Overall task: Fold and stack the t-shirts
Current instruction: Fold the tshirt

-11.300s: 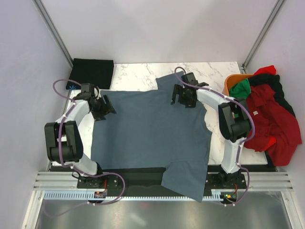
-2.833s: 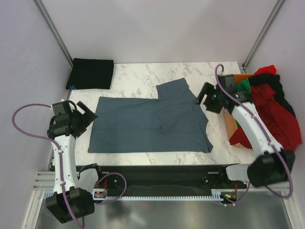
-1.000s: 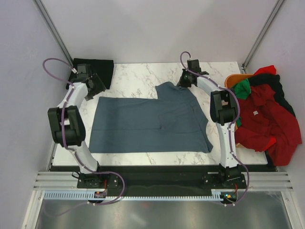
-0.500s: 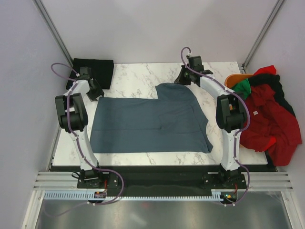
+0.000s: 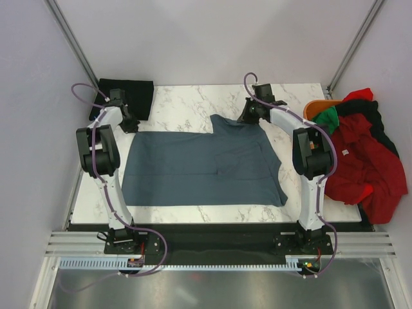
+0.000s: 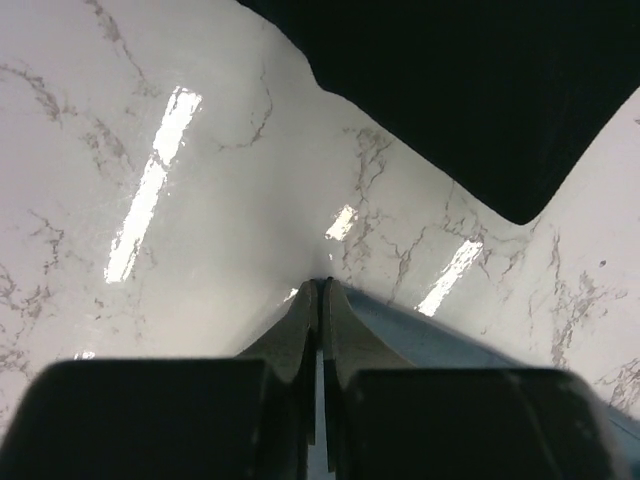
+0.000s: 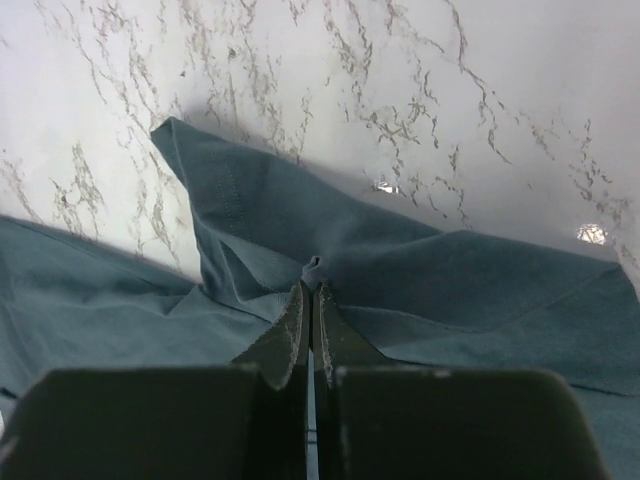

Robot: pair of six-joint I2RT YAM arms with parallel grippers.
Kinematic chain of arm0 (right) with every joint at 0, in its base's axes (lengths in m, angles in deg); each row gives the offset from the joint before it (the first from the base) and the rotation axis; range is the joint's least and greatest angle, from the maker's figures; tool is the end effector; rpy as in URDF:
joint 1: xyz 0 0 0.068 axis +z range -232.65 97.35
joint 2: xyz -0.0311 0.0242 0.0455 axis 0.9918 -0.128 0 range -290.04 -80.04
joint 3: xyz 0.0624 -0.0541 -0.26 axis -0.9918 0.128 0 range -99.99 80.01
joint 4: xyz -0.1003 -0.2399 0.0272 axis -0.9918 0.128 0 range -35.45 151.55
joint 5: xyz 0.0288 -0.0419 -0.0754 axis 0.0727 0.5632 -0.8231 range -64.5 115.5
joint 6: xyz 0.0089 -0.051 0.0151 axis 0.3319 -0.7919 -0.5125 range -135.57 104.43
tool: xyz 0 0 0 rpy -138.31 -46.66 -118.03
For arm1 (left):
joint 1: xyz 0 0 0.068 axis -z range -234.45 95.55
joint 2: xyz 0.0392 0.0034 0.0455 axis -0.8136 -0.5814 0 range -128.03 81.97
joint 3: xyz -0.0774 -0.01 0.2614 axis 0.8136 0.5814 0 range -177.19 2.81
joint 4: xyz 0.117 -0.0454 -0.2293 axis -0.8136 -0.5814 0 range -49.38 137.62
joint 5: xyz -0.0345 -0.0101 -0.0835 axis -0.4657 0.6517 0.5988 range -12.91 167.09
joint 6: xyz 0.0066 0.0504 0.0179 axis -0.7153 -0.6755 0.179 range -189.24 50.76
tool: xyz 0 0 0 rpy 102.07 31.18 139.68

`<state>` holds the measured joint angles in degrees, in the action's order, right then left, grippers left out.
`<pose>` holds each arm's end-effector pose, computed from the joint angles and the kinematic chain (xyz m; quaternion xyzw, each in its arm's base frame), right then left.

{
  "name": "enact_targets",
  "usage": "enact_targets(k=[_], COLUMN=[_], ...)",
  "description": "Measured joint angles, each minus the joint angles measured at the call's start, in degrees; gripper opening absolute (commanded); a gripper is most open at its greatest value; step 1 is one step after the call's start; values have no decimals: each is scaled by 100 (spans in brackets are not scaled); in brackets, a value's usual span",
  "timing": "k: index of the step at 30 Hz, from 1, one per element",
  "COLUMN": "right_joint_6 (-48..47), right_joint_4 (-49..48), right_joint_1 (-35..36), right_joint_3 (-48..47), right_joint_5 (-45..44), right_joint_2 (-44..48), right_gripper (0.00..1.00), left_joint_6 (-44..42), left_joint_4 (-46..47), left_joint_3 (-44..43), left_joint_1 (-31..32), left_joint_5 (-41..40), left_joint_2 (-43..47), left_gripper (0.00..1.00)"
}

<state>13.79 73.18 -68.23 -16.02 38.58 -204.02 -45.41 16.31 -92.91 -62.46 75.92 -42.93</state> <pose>0.4695 0.1290 0.1917 0.0783 0.9207 0.2352 0.3016 0.4635 0.0659 0.1676 -0.2677 0.9292 -0.0252 0.2536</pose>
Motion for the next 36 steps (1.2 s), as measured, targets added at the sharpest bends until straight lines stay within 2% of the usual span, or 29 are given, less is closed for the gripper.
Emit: enact_targets(k=[6, 10, 17, 22, 36], right_joint_6=[-17, -46, -70, -83, -273], right_joint_4=[153, 219, 240, 444, 1080], right_joint_1=[0, 0, 0, 0, 0], right_joint_3=[9, 260, 1521, 2347, 3058], right_joint_5=[-2, 13, 46, 35, -136], right_joint_2=[474, 1121, 2514, 3281, 4940], right_gripper=[0, 0, 0, 0, 0], left_joint_6=[0, -26, -107, -120, -125], left_joint_4=[-173, -295, -262, -269, -275], left_joint_3=[-15, 291, 1104, 1814, 2754], left_joint_1=[33, 37, 20, -66, -232], left_joint_5=[-35, -199, -337, -350, -459], left_joint_2=[105, 699, 1930, 2371, 3191], left_gripper=[2, 2, 2, 2, 2])
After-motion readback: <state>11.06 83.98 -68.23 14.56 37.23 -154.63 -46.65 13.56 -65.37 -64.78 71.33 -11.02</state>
